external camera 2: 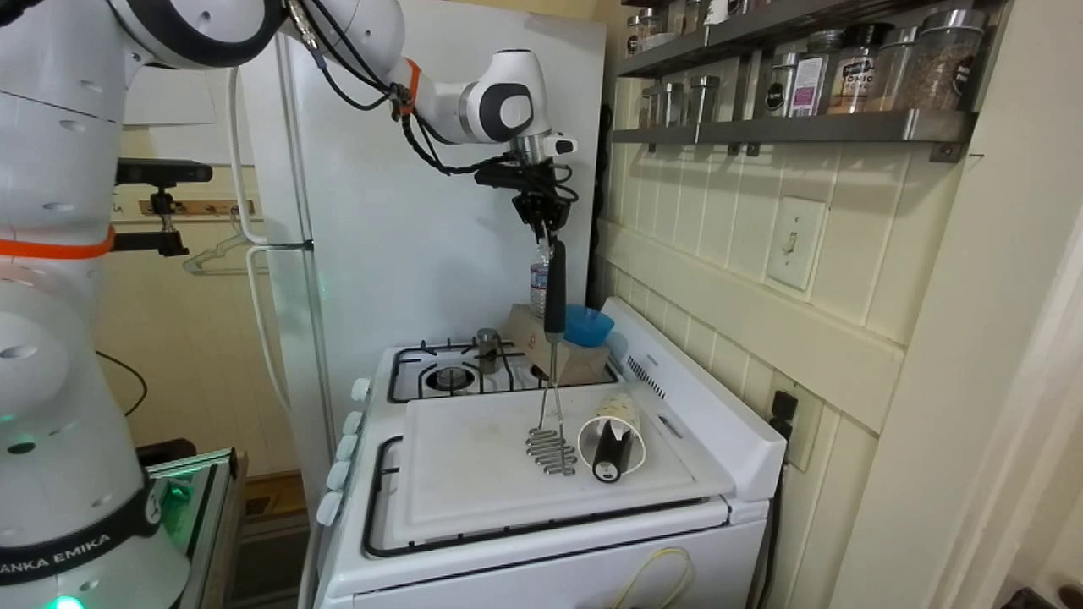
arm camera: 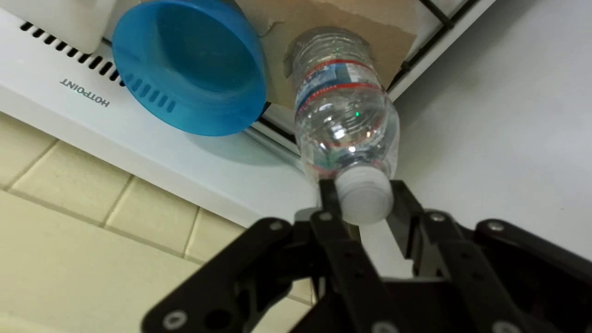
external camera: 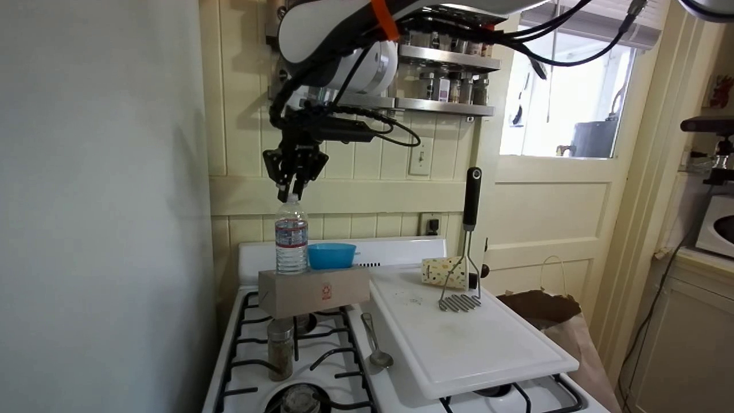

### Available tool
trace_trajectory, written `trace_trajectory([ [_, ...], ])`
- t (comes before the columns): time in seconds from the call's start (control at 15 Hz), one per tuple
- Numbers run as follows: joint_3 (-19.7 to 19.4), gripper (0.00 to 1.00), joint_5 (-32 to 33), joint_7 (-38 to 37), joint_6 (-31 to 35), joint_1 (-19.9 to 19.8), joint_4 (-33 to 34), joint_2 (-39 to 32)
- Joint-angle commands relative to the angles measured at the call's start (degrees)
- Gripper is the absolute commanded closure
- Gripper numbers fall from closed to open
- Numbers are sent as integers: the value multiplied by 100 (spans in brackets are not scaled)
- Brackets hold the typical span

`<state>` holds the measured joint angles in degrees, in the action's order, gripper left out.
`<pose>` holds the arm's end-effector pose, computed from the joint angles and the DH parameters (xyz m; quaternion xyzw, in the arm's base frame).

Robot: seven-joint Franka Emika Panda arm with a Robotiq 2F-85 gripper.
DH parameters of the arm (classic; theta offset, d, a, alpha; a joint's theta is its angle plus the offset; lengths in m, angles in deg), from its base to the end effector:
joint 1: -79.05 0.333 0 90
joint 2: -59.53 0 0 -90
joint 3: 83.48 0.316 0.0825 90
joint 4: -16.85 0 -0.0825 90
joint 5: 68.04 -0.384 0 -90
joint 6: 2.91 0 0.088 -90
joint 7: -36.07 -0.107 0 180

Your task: Take the water bottle out of the box.

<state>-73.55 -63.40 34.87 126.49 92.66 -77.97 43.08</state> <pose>0.6223 0.2558 0.4785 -0.9658 -0.2040 -0.1586 0.0231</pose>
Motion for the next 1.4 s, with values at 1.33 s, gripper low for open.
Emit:
trace_trajectory([
  [1.33, 50, 92, 505, -623, 1956, -5, -2258, 1850],
])
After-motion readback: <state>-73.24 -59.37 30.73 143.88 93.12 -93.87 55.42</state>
